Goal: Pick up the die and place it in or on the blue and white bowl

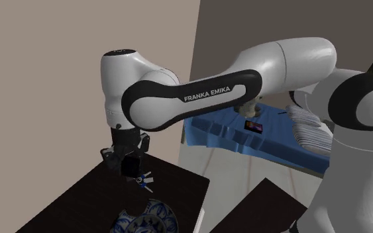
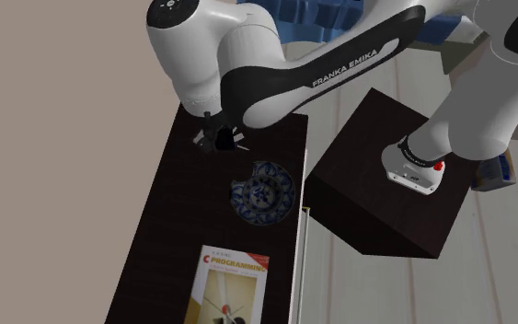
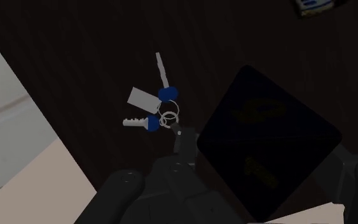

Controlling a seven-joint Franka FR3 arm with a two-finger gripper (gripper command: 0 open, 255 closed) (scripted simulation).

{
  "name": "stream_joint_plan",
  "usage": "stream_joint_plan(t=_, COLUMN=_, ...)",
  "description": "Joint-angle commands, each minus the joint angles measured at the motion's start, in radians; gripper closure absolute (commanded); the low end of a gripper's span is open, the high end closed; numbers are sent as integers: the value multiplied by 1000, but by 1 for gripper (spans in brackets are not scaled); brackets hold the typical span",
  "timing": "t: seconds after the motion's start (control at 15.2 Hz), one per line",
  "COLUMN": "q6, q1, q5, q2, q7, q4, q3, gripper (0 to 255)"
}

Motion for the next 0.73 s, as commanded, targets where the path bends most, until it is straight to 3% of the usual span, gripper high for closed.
stream_joint_plan(t=0.0, q6=1, q1=1, q5=12, q2=-28, q7=10, q4=-27, q3=8, gripper=255)
stream_joint_plan(t=0.66, q6=91, q1=46, q5=131, q2=-269, q7=124, q4=-326, q3=93, gripper=255)
